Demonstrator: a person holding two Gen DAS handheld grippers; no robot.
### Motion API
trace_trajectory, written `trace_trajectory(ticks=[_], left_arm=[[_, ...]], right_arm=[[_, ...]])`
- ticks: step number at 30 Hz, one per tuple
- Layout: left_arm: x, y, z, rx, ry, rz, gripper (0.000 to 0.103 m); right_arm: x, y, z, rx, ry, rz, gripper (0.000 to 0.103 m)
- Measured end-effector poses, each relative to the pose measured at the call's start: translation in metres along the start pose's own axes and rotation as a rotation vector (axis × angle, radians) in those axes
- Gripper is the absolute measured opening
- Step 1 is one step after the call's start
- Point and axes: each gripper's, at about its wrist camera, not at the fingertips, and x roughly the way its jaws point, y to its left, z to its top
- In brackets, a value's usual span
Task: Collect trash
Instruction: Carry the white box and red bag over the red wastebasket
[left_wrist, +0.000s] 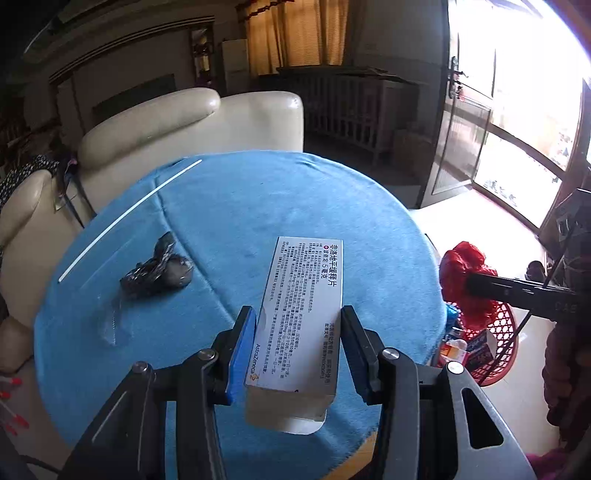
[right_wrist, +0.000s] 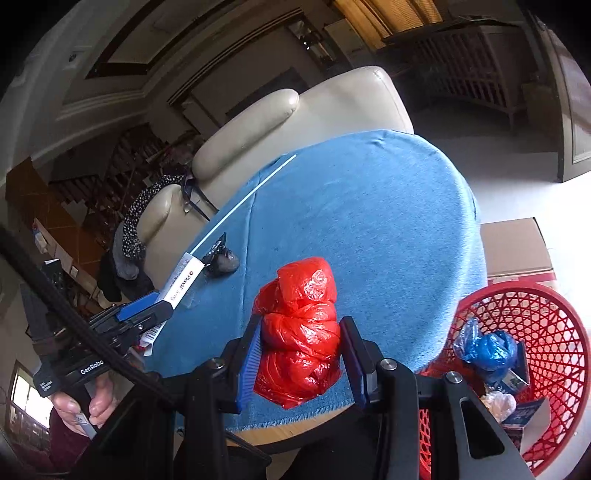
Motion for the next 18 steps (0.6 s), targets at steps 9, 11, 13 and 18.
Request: trace_trajectory(ticks=[9,11,13,18], left_arm=[[0.001,-0.024,0.002,0.058,0.005,-0.044,0.048],[0.001,-0.028,0.002,0.066,0.005,-0.052,0.048],[0.002,-0.032,0.002,0.072,0.008,-0.061,0.048],[0.004,-0.039,0.001,0.084,0.014,-0.074,0.048]], right_arm=[[-0.018,-0.013,0.002,0.025,-0.037,-0.017,0.044],[-0.021,-0.016,0.004,0.030,-0.045,-0.024,0.044],[-0.025,-0.019,0.006,0.036,-0.055,-0.032,0.044],[-0.034,-0.026,0.011,0.050,-0.078,-0.043,0.044]])
